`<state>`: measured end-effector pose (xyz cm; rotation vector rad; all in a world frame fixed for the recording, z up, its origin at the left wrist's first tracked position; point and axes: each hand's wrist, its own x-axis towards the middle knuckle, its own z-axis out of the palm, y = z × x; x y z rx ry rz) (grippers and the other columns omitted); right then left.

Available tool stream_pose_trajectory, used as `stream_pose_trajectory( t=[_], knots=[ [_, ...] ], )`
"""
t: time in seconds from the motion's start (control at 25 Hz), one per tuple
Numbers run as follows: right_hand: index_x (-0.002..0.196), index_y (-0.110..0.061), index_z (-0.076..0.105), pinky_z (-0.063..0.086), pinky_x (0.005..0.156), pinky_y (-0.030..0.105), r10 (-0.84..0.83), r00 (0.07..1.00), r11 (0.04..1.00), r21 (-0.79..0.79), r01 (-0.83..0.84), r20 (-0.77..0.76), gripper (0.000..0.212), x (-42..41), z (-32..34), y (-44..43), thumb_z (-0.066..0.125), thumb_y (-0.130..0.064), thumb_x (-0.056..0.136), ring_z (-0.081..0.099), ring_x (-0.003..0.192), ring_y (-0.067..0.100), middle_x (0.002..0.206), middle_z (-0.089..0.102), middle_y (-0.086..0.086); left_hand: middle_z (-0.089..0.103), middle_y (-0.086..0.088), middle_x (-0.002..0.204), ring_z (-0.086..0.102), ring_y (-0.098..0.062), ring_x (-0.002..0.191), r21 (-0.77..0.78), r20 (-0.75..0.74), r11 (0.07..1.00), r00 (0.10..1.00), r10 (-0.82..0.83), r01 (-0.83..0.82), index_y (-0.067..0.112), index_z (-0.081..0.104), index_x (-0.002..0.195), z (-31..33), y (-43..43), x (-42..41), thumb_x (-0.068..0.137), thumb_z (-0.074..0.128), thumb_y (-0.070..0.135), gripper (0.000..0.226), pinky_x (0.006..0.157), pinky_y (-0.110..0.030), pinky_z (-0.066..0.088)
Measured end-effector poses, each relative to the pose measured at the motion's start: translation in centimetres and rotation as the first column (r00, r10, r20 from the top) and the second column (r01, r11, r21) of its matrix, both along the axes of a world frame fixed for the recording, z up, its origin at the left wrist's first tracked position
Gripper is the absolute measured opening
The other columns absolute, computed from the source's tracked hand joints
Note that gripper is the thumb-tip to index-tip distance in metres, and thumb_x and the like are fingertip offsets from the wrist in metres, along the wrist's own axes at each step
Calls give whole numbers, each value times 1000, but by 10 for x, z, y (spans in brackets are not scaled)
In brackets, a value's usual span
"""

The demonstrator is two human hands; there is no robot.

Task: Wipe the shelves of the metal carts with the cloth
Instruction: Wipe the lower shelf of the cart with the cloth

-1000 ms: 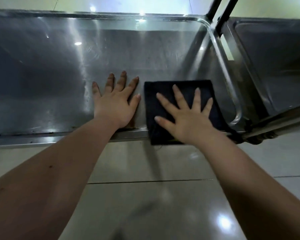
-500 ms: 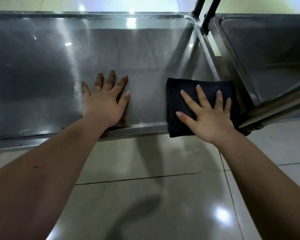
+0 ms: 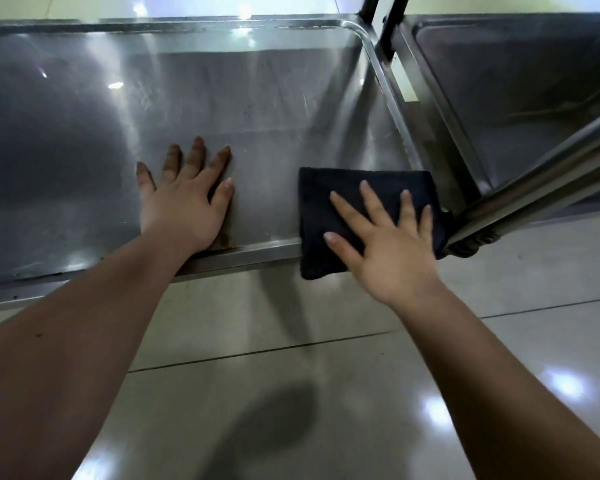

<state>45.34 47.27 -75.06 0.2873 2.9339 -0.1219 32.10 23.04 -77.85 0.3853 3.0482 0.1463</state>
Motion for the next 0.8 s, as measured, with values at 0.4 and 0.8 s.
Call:
stream_pose_trajectory(
  t=[0.4, 0.8],
  knots=[
    [145, -59, -8, -12, 116, 57, -55, 992, 998, -4, 56, 117, 70, -138, -1, 36, 16, -83, 83, -18, 143, 46, 161, -16, -12, 0, 8, 164, -2, -26, 150, -48, 7, 999, 1000, -23, 23, 49, 5, 151, 1, -1, 1, 96, 13, 59, 57, 114, -63, -3],
    [147, -55, -9, -8, 117, 56, -204, 978, 979, -18, 205, 41, 68, -42, 0, 6, 13, -79, 87, -14, 145, 45, 162, -15, -9, 2, 7, 164, 0, -25, 150, -35, -10, 999, 1000, -14, 13, 48, 6, 152, -2, 0, 3, 96, 13, 60, 58, 114, -62, -3]
  ],
)
